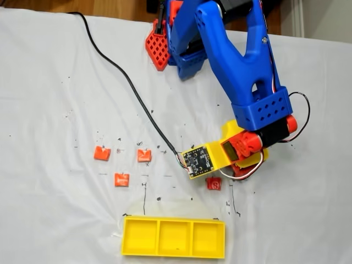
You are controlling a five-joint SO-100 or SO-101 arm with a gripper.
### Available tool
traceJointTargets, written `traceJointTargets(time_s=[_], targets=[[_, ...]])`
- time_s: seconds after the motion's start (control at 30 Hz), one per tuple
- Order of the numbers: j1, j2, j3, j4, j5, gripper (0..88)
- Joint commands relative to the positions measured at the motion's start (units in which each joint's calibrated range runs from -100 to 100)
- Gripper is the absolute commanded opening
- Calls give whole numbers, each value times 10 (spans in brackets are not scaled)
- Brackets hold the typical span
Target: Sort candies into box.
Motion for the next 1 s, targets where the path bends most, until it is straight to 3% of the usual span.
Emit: traceJointTargets(time_s=[0.0,0.3,0.47,0.67,0.97], targets=[[4,-2,-24,-5,3,276],[0,4,-12,-27,14,196],[-7,-10,7,-32,19,3],[5,-56,-9,-20,20,2],[100,-148,-179,25,13,2]])
